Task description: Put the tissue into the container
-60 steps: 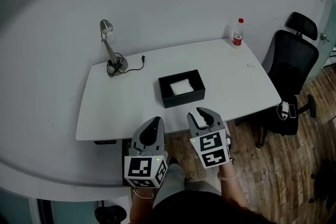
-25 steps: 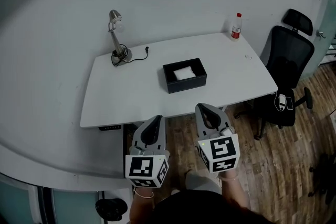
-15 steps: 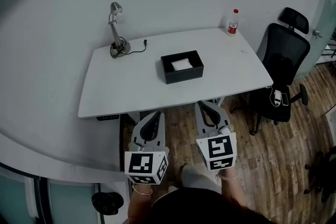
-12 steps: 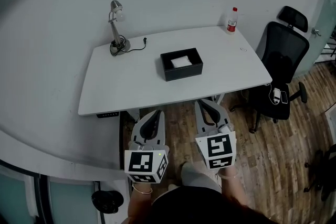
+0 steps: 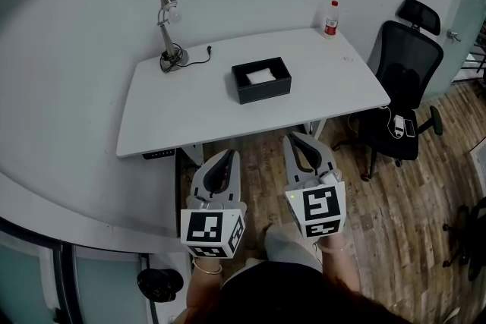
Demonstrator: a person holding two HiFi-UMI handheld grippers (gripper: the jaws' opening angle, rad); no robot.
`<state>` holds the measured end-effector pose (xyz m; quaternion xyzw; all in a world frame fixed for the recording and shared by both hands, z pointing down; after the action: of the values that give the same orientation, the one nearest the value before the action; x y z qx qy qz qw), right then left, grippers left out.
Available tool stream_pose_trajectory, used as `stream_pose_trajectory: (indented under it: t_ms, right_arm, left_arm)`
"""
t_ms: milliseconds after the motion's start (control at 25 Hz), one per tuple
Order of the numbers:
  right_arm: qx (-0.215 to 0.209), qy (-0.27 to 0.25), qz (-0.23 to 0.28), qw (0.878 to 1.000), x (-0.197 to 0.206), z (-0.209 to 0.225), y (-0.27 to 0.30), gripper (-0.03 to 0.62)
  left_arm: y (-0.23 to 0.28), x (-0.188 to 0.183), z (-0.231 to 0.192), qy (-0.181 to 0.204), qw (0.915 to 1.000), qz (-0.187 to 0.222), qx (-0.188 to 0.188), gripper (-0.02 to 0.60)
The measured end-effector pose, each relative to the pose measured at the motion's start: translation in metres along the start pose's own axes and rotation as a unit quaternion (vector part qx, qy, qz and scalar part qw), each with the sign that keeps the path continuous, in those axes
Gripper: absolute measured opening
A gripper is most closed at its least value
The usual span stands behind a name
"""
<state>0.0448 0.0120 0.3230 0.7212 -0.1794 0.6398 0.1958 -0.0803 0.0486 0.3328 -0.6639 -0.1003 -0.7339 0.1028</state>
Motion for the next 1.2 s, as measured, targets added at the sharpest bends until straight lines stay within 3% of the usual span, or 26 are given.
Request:
stream_pose_trajectory:
  t_ms: [1200]
  right_arm:
    - [0.011, -0.023, 0.007, 1.000, -0.006, -0.025, -0.059, 0.018]
  left_arm:
    - [-0.051, 0.004, 0.022, -0.015, 0.9997, 0.013, 0.012, 0.029]
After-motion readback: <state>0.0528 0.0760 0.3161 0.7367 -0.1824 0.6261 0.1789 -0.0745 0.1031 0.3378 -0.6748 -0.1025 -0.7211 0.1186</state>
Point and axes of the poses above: the fingertips, and each gripper's own axes: y forward along the fingers, z to its right, x out of its underside, the point moved 2 cm from there along -y, backward along the fingers, and after that the axes turned 5 degrees about y, right-handed, at the moved point
